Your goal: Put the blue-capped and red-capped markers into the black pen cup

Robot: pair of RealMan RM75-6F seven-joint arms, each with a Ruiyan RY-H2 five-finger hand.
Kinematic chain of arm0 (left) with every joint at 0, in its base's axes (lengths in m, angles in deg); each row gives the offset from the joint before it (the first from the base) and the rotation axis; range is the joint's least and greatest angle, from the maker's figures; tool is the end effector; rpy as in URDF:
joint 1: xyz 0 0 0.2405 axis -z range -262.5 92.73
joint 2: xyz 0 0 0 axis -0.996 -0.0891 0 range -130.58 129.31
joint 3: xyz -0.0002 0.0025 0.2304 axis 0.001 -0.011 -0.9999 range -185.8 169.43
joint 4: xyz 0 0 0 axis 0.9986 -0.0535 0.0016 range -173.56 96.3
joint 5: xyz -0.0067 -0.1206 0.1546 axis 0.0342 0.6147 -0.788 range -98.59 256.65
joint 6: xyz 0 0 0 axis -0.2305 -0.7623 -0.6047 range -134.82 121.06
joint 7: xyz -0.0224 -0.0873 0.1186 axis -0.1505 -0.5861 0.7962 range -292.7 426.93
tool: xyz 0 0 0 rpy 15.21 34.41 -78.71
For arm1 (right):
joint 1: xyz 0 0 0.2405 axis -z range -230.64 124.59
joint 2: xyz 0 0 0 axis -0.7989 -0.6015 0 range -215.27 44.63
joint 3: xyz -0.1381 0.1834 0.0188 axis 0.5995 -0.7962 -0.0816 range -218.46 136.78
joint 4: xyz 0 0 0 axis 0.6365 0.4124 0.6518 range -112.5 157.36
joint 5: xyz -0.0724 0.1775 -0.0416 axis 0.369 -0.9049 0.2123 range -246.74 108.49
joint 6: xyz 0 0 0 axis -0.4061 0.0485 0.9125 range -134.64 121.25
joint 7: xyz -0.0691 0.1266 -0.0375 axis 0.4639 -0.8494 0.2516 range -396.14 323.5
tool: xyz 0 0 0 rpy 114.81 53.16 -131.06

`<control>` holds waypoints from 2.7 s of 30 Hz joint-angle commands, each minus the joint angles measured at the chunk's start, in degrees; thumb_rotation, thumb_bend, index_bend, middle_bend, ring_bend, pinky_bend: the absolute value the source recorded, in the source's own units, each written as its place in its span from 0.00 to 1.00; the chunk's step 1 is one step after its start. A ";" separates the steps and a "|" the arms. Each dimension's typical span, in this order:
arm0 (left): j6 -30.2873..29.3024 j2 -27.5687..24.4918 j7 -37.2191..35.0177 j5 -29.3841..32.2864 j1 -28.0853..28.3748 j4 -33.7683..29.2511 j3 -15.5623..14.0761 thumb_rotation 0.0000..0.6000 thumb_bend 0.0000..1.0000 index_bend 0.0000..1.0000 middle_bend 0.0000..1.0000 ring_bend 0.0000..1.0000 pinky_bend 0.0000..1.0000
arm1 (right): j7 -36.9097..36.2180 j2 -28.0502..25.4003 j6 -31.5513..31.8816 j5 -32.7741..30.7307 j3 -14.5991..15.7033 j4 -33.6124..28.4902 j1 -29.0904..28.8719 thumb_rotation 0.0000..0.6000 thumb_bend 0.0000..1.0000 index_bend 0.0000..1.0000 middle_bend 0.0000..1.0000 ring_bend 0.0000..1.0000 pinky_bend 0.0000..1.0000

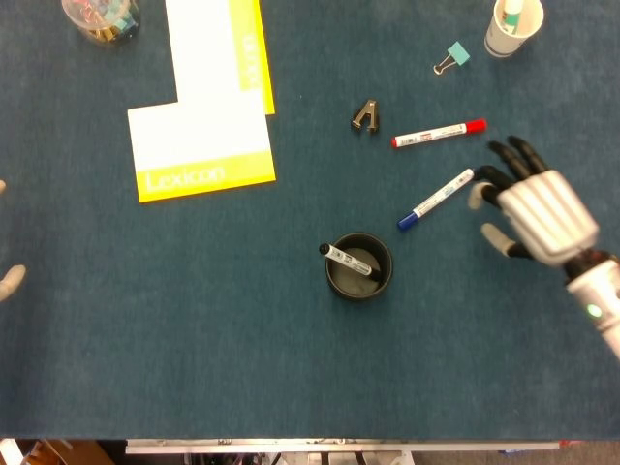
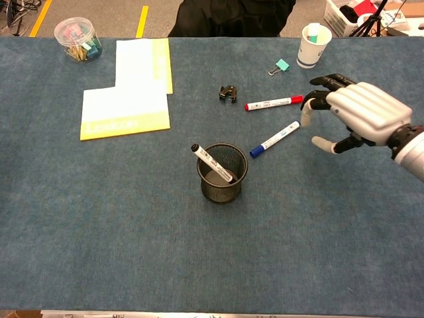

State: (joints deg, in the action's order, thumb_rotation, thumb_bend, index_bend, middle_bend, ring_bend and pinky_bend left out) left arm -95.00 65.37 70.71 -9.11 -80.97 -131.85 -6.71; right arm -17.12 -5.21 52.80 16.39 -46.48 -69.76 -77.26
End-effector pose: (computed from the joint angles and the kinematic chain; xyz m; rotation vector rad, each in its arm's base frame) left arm -0.2736 0.1730 0.1515 -1.3971 -0.8659 -0.9206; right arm -0.1838 -0.2517 0.0257 1.9369 -0.8254 0.8729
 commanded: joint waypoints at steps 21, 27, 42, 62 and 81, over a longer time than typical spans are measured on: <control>-0.35 -0.28 -0.58 0.76 -0.69 0.53 0.20 1.00 0.15 0.18 0.18 0.17 0.15 | 16.32 15.49 -9.12 -8.28 -0.67 12.76 -11.51 1.00 0.25 0.49 0.32 0.06 0.01; -0.39 -0.43 -0.92 0.80 -0.85 0.70 0.17 1.00 0.15 0.18 0.18 0.17 0.15 | 17.53 16.53 -8.76 -9.23 -0.15 13.90 -12.27 1.00 0.25 0.49 0.32 0.06 0.01; -0.56 -0.33 -1.23 0.85 -1.11 1.07 0.26 1.00 0.15 0.18 0.18 0.17 0.15 | 19.70 17.62 -8.29 -11.10 1.35 15.79 -13.39 1.00 0.28 0.53 0.32 0.06 0.01; -0.91 -0.59 -1.48 0.81 -1.58 1.11 0.21 1.00 0.15 0.18 0.18 0.17 0.14 | 19.60 18.04 -6.61 -11.74 2.58 16.91 -13.70 1.00 0.29 0.60 0.33 0.06 0.01; -1.10 -0.86 -0.04 0.10 -1.26 -0.09 0.52 1.00 0.15 0.18 0.18 0.17 0.14 | -6.40 2.05 3.02 -3.27 -2.29 -10.14 -10.47 1.00 0.31 0.63 0.36 0.07 0.01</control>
State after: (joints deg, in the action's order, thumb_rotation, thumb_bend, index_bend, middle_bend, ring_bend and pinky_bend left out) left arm -96.09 64.53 70.63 -8.98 -82.25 -131.90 -6.21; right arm -17.50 0.37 54.19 10.33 -47.67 -74.53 -88.36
